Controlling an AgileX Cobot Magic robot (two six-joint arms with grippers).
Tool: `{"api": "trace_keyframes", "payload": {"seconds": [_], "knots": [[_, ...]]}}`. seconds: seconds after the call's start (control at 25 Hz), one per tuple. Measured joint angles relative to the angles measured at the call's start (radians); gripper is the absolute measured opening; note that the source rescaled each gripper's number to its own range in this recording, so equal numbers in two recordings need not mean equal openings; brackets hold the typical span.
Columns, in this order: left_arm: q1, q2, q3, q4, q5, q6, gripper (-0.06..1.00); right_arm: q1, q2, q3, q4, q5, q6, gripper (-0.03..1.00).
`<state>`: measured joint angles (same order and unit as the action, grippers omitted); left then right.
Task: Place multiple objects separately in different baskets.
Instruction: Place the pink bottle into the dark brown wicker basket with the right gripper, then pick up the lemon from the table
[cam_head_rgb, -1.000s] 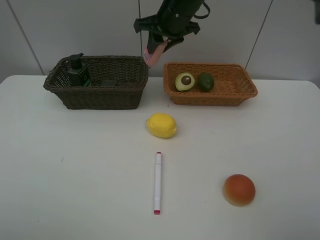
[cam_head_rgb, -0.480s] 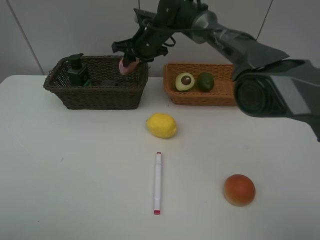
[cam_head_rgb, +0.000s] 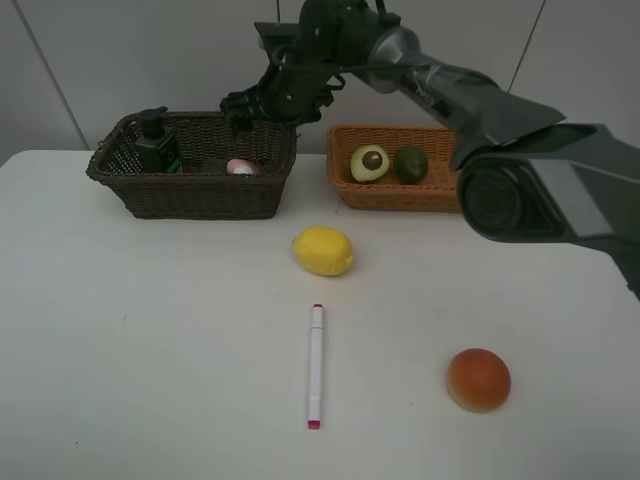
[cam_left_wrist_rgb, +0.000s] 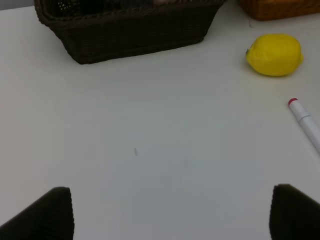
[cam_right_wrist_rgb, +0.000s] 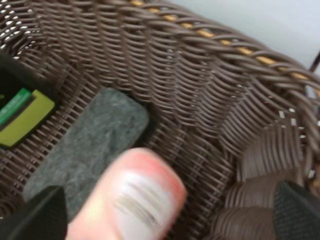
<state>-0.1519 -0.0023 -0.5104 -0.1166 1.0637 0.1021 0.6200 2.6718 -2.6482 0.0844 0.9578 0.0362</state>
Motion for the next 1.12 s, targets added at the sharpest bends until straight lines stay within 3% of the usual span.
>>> {"api": "trace_keyframes", "payload": {"seconds": [0.16,0.36,0.64,1.12], "knots": [[0.0,0.0,0.0,0.0,0.0,0.0,1.0,0.005,-0.014,0.0,0.0,0.063,0.0,0.89],[0.0,0.0,0.0,0.0,0.0,0.0,1.0,0.004,-0.108,0.0,0.01,0.241,0.001,0.9],[0.0,0.0,0.0,0.0,0.0,0.0,1.0,0.021,-0.274,0.089,0.015,0.259,0.006,0.9],[0.0,0.0,0.0,0.0,0.0,0.0,1.0,0.028,-0.591,0.809,-0.012,0.264,-0.075,0.9]]}}
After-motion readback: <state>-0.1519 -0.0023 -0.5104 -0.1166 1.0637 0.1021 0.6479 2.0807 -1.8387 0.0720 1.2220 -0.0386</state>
